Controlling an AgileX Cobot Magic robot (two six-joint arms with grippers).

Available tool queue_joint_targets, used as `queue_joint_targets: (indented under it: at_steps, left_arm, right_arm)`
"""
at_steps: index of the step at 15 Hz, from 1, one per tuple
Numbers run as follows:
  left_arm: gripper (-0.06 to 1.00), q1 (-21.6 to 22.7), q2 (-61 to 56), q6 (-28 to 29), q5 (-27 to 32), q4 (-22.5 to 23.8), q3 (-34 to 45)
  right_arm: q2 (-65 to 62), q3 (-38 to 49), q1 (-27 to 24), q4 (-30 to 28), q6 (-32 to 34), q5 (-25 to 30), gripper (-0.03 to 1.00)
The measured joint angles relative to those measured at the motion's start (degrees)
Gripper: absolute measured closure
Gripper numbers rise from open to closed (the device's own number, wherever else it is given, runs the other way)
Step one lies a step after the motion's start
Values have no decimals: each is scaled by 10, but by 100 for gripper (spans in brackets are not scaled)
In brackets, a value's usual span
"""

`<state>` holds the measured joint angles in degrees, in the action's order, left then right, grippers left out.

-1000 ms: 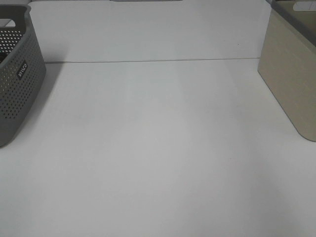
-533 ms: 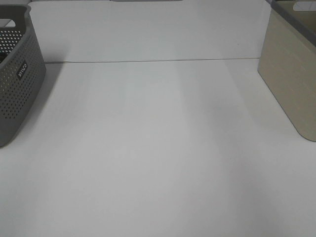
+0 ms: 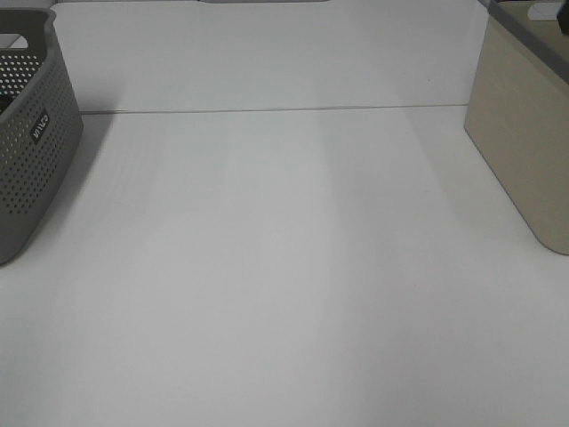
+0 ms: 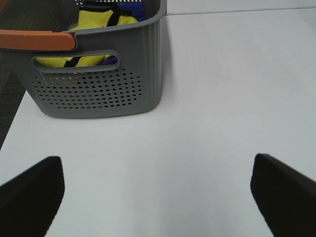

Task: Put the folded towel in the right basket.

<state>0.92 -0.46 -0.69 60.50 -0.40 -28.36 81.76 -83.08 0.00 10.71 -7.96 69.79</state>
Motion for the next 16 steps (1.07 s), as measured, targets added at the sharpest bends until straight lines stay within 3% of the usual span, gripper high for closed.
queue_joint_targets:
  at_steps: [5,10,16]
  left_arm:
    - [-3,0,0,0,0,0,0]
    - [-3,0,0,0,0,0,0]
    - [-3,0,0,0,0,0,0]
  right_arm:
    - [-180,292,0,-6,0,-1,20]
    - [-370,489,0,-6,0,-1,20]
    - [-690,511,0,-55,10,2,20]
